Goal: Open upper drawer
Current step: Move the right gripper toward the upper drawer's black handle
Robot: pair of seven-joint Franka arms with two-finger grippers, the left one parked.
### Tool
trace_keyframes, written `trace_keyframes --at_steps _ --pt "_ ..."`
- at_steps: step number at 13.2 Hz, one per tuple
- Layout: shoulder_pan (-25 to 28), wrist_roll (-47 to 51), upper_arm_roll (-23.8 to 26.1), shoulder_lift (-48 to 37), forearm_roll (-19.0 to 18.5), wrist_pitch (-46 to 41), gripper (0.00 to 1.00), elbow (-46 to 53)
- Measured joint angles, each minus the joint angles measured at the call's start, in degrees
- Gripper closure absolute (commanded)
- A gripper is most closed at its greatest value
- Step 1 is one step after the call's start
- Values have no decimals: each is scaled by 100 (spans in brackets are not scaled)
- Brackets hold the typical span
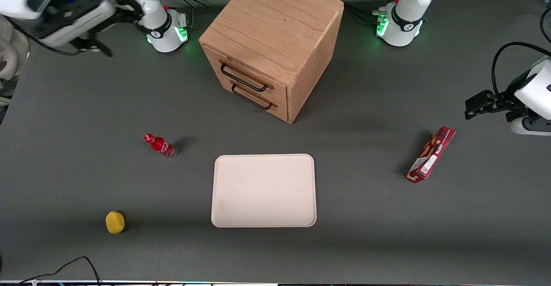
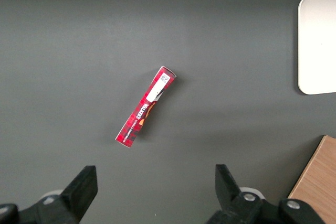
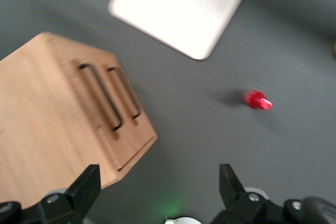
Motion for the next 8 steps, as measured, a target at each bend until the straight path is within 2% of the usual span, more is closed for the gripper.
trace_keyframes --at_steps 3,8 --pt "-8 -643 95 346 577 126 0 13" --pt "4 -658 744 1287 660 614 0 -2"
